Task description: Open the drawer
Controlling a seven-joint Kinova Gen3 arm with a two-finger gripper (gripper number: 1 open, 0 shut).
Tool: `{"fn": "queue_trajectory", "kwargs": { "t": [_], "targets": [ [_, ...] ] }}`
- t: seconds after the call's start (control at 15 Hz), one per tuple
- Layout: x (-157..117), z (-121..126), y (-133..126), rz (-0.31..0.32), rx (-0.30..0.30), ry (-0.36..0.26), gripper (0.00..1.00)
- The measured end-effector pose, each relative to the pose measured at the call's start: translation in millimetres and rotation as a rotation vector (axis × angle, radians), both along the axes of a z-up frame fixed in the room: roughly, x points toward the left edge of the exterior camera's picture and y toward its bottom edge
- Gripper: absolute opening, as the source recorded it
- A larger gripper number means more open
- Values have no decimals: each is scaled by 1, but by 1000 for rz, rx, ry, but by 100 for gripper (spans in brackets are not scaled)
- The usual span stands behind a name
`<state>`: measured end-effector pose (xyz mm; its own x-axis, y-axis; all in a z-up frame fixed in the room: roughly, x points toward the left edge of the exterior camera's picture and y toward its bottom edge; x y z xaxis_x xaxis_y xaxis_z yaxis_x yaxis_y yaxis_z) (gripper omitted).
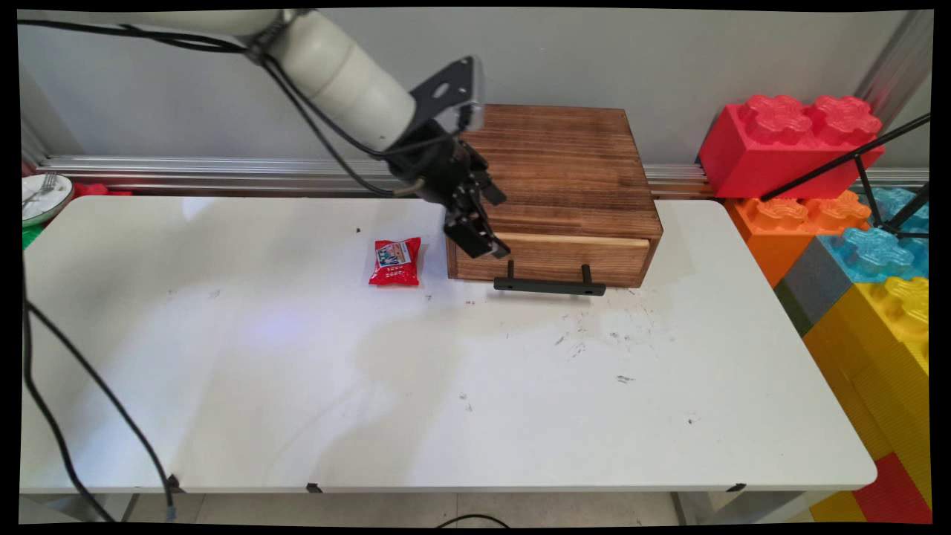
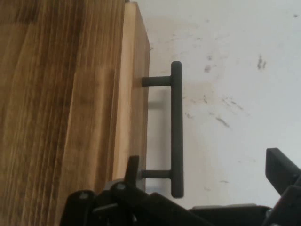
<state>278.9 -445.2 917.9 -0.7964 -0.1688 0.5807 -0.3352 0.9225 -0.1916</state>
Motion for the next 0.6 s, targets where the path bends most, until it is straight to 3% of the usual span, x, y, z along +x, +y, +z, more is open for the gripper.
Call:
{"fn": "queue_trajectory", "kwargs": {
  "t": [0.6],
  "targets": [
    [-46,-45,-22,-4,29,-117,100]
  ]
}}
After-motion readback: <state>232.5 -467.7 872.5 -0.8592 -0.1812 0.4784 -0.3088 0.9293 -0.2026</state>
